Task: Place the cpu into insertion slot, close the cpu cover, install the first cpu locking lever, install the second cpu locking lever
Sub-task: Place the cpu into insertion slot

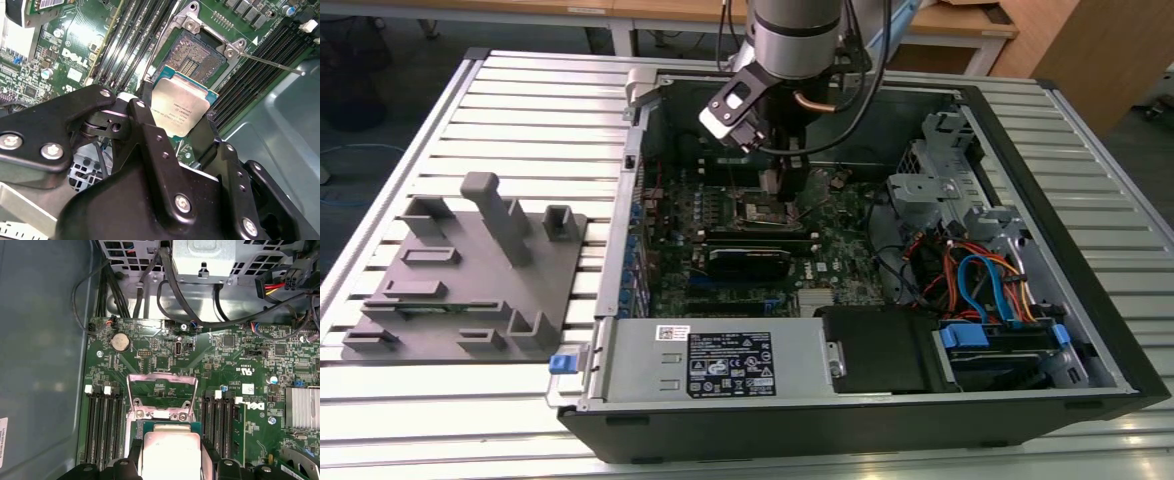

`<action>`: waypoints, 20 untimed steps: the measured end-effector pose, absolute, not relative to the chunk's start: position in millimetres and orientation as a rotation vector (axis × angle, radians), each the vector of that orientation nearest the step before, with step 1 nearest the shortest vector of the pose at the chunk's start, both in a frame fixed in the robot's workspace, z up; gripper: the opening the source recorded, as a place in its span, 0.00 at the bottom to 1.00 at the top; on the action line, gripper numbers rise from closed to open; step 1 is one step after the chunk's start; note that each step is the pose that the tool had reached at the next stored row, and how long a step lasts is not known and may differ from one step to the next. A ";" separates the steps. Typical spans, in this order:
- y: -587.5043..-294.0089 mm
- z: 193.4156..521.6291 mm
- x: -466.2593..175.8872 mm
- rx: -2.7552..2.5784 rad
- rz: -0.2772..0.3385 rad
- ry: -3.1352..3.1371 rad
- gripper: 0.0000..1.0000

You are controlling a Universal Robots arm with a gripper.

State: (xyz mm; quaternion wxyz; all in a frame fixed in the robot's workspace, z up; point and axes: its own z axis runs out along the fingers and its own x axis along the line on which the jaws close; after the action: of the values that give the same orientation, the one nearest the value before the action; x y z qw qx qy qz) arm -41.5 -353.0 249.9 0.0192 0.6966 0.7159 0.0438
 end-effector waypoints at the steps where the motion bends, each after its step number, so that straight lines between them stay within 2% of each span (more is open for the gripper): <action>1: -353.0 249.8 -41.5 2.163 0.136 2.221 0.54; 20: -351.9 240.1 -41.9 2.165 0.136 2.219 0.54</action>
State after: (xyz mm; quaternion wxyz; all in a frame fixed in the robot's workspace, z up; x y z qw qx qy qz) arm -41.9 -351.9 240.1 0.0193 0.6974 0.7151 0.0438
